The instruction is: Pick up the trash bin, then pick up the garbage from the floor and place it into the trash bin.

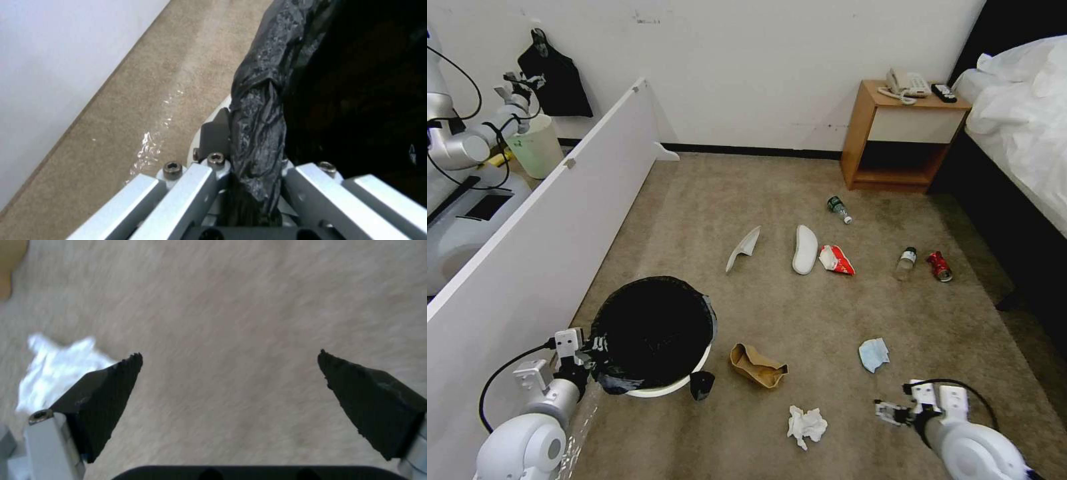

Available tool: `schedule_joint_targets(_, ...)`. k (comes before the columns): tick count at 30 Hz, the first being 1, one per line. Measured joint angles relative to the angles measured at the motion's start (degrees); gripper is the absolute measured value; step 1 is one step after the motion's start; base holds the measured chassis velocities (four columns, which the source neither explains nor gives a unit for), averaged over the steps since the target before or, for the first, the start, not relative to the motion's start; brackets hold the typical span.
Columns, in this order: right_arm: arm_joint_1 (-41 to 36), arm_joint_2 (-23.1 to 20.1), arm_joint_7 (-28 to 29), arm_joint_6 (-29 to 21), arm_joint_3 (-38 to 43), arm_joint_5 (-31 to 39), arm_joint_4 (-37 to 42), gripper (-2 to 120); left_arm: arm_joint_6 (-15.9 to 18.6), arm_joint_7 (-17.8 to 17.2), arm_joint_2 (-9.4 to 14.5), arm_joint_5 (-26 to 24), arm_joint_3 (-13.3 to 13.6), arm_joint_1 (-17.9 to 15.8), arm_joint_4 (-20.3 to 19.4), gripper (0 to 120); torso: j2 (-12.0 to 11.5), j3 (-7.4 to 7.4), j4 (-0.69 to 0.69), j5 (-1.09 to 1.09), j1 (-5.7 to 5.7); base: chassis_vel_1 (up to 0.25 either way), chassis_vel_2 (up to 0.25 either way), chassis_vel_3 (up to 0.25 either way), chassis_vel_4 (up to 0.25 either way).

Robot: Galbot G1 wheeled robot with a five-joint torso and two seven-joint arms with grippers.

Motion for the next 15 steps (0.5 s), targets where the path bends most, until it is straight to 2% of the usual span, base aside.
schedule_joint_targets(7,6.28,-0.11,-1.18,-4.29,-9.06,-0.11,-1.23,100,-0.56,0.59,-1.44,0.28,-0.34,-0.66,1.08,2,0.0,0.0,-0.01,-0.02,0.0,0.0,0.0,0.0,0.0)
schedule_joint_targets(15,8.64,-1.17,-2.34,-5.69,-14.04,-1.34,-1.87,100,-1.1,1.2,-1.97,0.35,-0.59,-1.24,2.16,2,0.0,0.0,-0.01,-0.02,0.0,0.0,0.0,0.0,0.0)
